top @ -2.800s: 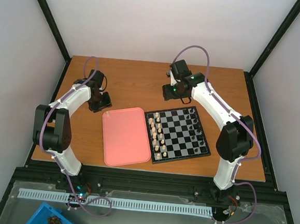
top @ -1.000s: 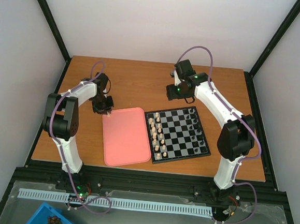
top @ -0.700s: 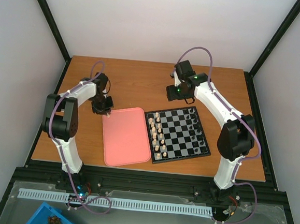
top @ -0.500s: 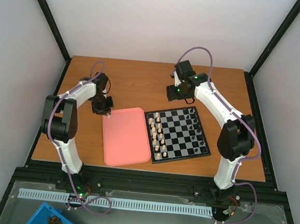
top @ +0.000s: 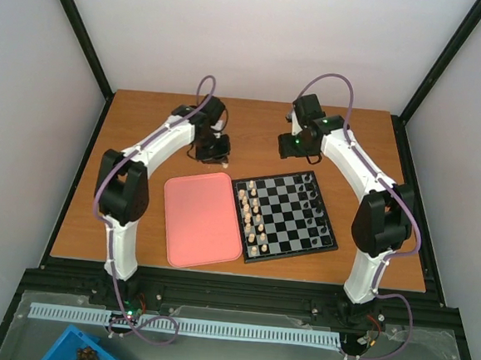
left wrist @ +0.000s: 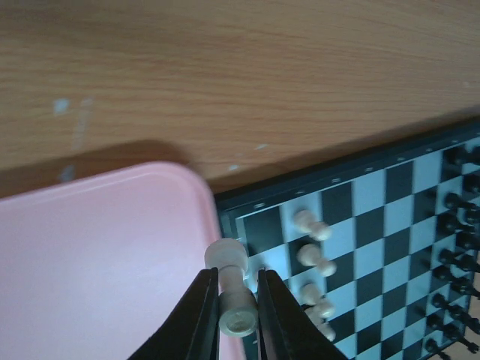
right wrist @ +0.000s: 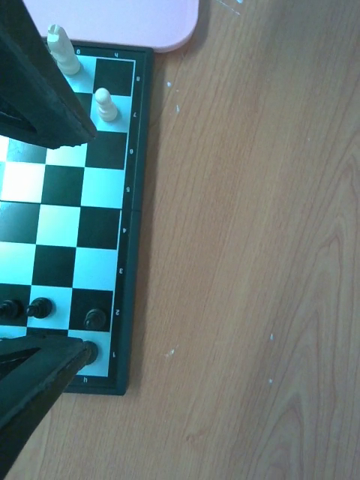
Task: Set up the chess pieces on the board
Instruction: Place the chess piece on the chessboard.
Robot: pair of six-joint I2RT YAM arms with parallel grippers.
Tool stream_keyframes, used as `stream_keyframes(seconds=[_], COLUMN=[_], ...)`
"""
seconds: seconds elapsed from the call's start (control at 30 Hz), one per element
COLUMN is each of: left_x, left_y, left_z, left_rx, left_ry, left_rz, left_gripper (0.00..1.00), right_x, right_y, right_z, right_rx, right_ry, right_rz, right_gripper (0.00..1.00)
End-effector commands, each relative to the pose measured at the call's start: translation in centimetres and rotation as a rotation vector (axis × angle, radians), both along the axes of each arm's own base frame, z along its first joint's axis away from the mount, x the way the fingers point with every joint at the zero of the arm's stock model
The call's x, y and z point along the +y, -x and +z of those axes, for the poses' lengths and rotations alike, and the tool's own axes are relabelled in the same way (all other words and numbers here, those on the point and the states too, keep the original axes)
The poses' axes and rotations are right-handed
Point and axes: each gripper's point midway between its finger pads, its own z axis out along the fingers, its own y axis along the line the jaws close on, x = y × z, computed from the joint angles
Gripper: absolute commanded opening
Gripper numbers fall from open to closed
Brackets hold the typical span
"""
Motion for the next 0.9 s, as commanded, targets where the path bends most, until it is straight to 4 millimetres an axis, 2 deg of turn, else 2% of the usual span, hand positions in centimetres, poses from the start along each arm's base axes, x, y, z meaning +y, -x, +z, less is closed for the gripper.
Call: stream_keyframes(seconds=[0.0, 0.13, 0.27, 0.47, 0.87], left_x=[-4.2, -6.4, -7.2, -7.5, -6.6], left_y=[0.2, 0.9, 1.8, 2.6, 3.7], left_z=[-0.2, -1.2, -2.1, -2.8, -4.4], left_rx=[0.044, 0.070, 0.094, 0.113, 0.137], left_ry=[0.031, 0.028, 0.015, 0.003, -0.025], left_rz=[-0.040, -0.080, -0.101, -0.111, -0.096], left_gripper=[0.08, 0.08, 0.08, 0.08, 0.08], right_x=[-1.2, -1.6, -2.0, -2.1, -1.9], right_y=[0.1, 0.2, 0.4, 0.5, 0.7], right_z=[1.3, 1.2, 1.1, 0.8, 0.7], right_rx=[-0.030, -0.026, -0.025, -0.019, -0.014], right_ry=[0.004, 0.002, 0.002, -0.005, -0.018], right_rz=[-0.009, -0.013, -0.015, -0.016, -0.008], right_gripper=[0.69, 0.69, 0.69, 0.69, 0.69])
